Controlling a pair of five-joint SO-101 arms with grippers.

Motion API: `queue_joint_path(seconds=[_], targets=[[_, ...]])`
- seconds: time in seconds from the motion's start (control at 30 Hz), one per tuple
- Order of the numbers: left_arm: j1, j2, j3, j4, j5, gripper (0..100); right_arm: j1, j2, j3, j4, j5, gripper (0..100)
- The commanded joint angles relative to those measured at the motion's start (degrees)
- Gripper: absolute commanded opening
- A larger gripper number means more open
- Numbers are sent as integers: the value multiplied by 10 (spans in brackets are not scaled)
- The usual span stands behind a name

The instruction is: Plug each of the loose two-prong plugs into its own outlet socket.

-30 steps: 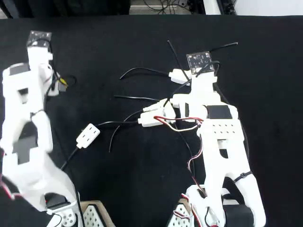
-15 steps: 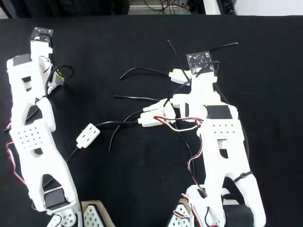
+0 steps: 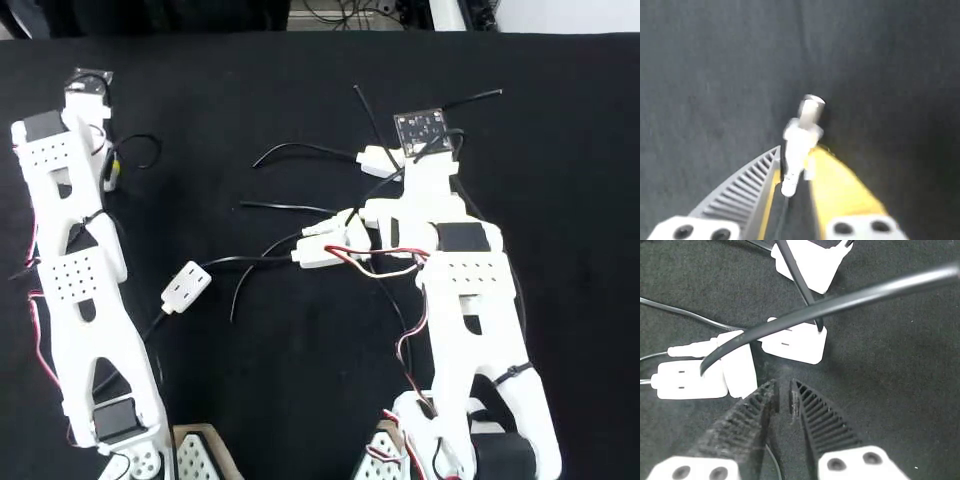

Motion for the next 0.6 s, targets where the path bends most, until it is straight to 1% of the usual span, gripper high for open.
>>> queue_joint_path(seconds=[0.0,0.4,0.47,0.57], targets=[[10,-12,-69,67,-5,29,-5,-12,-1,-8,4,43],[35,-36,-62,68,-2,27,-4,-12,-1,-7,4,43],[37,-66,-10,68,-2,27,-4,-12,-1,-7,4,43],[56,-150,124,68,-1,27,-4,-12,-1,-8,4,43]])
